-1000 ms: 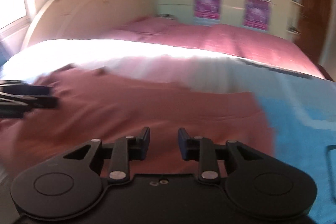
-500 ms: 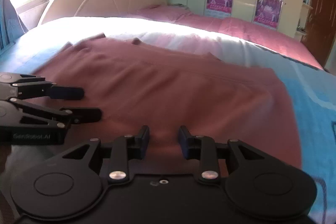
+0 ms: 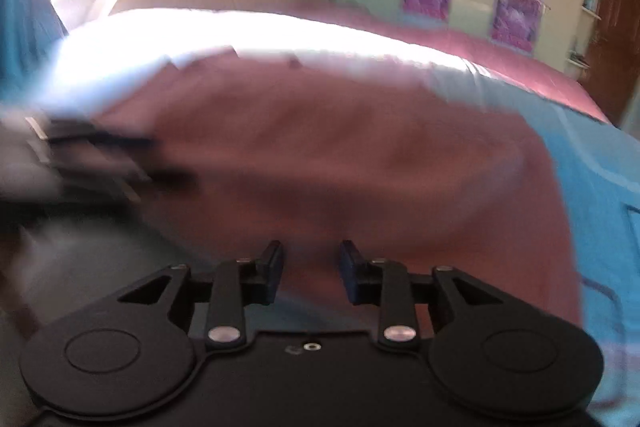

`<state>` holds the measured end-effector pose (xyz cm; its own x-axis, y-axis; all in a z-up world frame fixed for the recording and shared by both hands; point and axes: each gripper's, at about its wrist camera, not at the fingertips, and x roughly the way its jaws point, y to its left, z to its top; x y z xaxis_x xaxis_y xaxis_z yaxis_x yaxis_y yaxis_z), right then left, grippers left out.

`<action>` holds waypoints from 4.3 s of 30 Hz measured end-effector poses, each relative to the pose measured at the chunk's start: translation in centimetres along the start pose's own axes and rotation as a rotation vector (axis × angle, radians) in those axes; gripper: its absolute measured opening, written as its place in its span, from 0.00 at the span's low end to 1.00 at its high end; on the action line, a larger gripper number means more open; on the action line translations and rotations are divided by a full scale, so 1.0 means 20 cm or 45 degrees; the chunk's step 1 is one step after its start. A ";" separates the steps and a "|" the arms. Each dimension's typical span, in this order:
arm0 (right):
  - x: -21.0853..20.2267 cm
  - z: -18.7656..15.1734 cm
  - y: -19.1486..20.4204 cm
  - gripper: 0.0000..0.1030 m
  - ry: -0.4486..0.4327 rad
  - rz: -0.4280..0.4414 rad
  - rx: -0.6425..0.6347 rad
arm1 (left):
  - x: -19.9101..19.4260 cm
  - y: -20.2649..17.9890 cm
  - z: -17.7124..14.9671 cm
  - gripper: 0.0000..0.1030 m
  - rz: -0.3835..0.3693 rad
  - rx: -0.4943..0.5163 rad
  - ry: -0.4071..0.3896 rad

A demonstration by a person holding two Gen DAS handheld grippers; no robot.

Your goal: Fold small clothes

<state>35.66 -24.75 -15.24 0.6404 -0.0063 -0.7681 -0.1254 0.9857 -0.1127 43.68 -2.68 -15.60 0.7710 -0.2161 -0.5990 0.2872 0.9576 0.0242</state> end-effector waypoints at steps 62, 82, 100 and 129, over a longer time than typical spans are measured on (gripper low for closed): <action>-0.11 -0.04 -0.02 0.43 -0.026 -0.155 0.258 | -0.19 0.09 -0.12 0.86 0.206 -0.067 0.097; -0.07 0.18 0.06 0.02 -0.177 0.010 0.318 | -0.10 0.68 -0.32 0.48 -0.048 -1.212 -0.131; 0.34 0.35 0.24 0.01 -0.082 0.101 0.249 | 0.12 0.84 -0.31 0.11 -0.114 -1.418 -0.174; -0.04 0.14 -0.47 0.05 -0.334 0.161 0.765 | -0.06 0.05 0.45 0.08 -0.293 -0.734 -0.243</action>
<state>38.39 -33.47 -11.84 0.8210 0.0819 -0.5650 0.1840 0.8989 0.3977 48.11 -3.26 -7.68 0.8290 -0.4072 -0.3834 0.1469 0.8200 -0.5532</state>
